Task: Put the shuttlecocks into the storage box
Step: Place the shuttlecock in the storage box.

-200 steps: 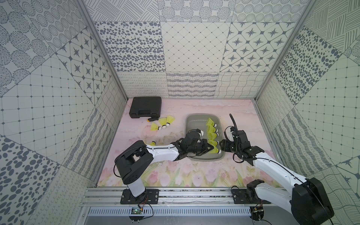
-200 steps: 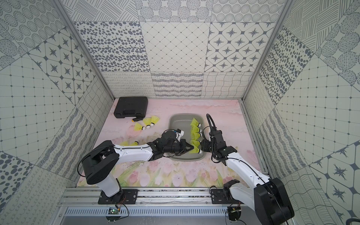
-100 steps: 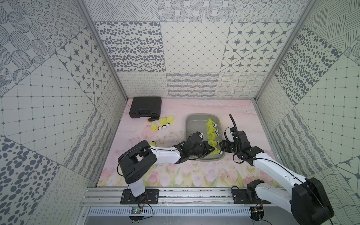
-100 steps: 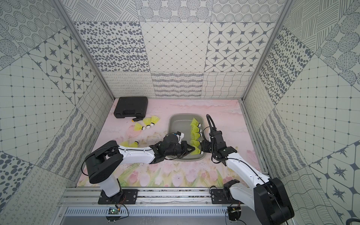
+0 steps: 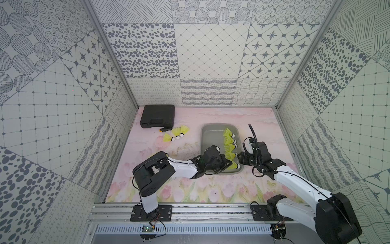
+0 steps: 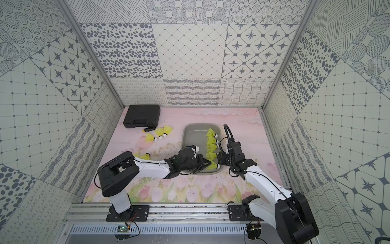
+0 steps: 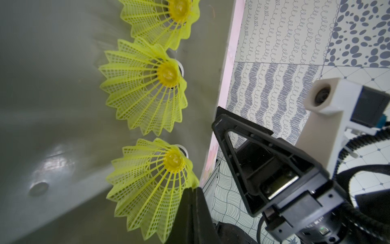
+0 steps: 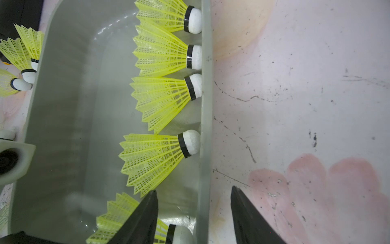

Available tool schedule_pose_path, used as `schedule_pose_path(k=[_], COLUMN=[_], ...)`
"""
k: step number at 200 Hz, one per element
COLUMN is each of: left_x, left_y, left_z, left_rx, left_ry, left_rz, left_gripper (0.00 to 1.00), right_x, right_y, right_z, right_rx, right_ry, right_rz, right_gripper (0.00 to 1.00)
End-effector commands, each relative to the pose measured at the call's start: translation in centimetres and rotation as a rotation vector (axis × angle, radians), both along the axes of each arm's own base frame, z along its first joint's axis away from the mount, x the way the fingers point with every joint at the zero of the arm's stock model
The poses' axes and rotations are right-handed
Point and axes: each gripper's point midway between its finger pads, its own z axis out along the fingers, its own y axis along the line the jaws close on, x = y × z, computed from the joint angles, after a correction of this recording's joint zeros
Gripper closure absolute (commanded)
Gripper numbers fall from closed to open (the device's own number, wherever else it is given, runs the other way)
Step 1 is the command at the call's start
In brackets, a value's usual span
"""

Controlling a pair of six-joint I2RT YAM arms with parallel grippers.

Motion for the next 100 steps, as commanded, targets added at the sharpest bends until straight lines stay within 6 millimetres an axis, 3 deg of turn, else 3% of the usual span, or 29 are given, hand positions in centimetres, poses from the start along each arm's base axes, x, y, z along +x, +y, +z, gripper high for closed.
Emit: schedule_pose_path(k=[1, 33, 100], left_x=[0.4, 0.3, 0.2], left_y=[-0.6, -0.7, -0.7], left_z=[0.6, -0.1, -0.7], left_rx=[-0.046, -0.043, -0.029], left_ry=[-0.023, -0.009, 0.007], left_rz=[0.013, 0.009, 0.004], left_gripper=[1.0, 1.0, 0.8], right_x=[0.5, 0.5, 0.6], right_y=[0.2, 0.2, 0.3], right_z=[0.3, 0.3, 0.4], right_rx=[0.012, 0.014, 0.018], right_ry=[-0.026, -0.024, -0.025], right_rz=[0.003, 0.002, 0.003], right_gripper=[0.41, 0.41, 0.41])
